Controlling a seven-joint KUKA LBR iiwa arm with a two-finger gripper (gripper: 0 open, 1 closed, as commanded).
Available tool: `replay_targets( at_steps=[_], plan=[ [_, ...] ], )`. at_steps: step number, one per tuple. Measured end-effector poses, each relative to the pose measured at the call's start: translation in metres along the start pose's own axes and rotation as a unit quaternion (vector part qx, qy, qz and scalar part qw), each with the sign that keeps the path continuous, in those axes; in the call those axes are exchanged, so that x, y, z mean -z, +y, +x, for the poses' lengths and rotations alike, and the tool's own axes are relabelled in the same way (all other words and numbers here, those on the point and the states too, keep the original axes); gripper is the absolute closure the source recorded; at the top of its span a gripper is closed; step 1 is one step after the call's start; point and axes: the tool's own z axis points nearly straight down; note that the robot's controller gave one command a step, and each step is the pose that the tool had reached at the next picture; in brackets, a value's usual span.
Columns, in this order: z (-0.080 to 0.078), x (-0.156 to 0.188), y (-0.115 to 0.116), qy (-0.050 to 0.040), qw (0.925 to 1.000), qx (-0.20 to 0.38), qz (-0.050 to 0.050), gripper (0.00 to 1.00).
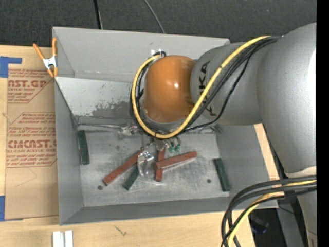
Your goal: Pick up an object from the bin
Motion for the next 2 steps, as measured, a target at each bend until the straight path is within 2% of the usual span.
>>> replay_targets(
  at_steps=[1,2],
  plan=[
    [0.002,0.006,0.003,-0.0005,0.9999,0.013,0.001,0.00],
    [0.007,-0.051,0.018,-0.0009,0.9956,0.094,0.000,0.00]
  ],
)
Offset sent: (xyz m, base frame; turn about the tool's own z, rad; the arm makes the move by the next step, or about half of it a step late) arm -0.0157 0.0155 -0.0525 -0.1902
